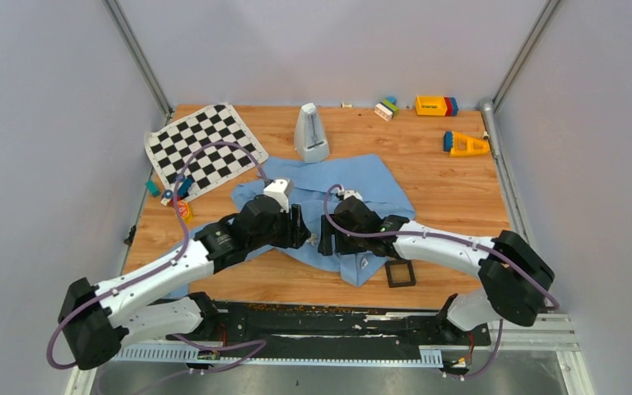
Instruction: Remove the brooch from the garment
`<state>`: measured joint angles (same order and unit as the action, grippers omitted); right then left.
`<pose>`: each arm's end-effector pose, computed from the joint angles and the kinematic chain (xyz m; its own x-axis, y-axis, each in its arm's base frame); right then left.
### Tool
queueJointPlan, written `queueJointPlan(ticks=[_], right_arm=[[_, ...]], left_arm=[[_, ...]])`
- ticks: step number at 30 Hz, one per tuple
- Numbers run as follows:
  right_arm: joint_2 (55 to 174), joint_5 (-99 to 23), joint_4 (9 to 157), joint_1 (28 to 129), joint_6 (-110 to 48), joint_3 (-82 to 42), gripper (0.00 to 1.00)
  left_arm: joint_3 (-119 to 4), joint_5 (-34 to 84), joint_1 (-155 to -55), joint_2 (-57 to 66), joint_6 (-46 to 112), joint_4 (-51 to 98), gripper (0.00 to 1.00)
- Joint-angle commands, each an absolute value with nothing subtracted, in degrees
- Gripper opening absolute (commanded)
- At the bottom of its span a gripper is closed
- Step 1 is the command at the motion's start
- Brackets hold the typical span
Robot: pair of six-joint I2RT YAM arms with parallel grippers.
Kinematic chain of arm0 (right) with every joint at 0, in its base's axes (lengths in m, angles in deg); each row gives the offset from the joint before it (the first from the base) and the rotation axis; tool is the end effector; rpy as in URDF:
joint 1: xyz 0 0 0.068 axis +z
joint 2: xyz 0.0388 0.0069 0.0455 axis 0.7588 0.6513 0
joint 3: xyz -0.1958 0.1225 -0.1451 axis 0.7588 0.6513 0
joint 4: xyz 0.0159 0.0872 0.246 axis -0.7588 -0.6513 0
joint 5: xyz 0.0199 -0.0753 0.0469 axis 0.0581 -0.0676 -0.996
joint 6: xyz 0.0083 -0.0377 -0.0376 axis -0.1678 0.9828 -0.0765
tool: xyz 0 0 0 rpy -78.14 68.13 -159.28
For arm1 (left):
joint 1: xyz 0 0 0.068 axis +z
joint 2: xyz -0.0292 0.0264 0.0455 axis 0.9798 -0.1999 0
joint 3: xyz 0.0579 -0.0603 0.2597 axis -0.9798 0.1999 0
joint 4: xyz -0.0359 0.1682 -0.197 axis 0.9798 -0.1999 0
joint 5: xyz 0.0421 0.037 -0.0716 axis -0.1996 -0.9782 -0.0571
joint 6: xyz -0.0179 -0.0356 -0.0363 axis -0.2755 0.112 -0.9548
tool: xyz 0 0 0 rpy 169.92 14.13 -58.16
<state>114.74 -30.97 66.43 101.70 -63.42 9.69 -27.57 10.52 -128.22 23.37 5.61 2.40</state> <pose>0.1716 0.2226 0.1940 -0.8791 -0.1014 -0.4656 -0.3039 0.8719 0.3839 0.1434 -0.1630 0.2711 -0.7127 -0.1160 -0.6919 0.3242 0.8201 -0.4715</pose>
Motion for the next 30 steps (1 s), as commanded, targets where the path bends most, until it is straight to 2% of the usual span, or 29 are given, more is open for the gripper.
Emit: queueJointPlan(ticks=[1,4,7,9,12,14,16,19,23,30], right_arm=[[120.33,-20.59,66.65,101.69,-66.69,3.5,0.72],[126.32,-17.15,64.06,101.68,-67.24,-0.74,0.71],[131.29,-14.33,61.12,101.48,-67.99,-4.52,0.61],[132.98,-15.23,60.91,100.98,-68.0,-5.65,0.47],[131.9,-16.94,61.83,101.02,-68.51,-5.45,0.1],[128.35,-18.57,64.43,101.33,-67.41,-3.67,0.0],[124.38,-20.9,67.24,101.44,-65.5,-1.65,0.0],[119.03,-28.06,72.43,101.47,-61.82,1.3,0.0],[114.37,-38.51,77.43,101.45,-59.88,4.29,0.0],[111.45,-44.72,78.87,101.42,-59.49,5.85,0.0]], left_arm=[[-27.58,10.42,-124.72,17.9,10.32,2.91,0.57],[-22.43,19.5,-116.02,15.7,7.99,10.61,0.49],[-19.47,20.66,-113.9,14.95,7.77,12.65,0.48],[-18.17,19.28,-113.78,14.28,8.58,12.14,0.48],[-16.17,18.92,-113.64,14.2,8.29,11.62,0.46],[-15.85,21.49,-113.79,15.21,8.39,11.14,0.41],[-15.65,22.2,-114.95,17.53,8.22,10.84,0.39],[-16.47,16.93,-120.72,22.22,8.72,8.47,0.39],[-18.17,11.91,-125.67,26.76,8.67,5.64,0.46],[-17.77,11.85,-128.53,30.25,4.87,6.69,0.51]])
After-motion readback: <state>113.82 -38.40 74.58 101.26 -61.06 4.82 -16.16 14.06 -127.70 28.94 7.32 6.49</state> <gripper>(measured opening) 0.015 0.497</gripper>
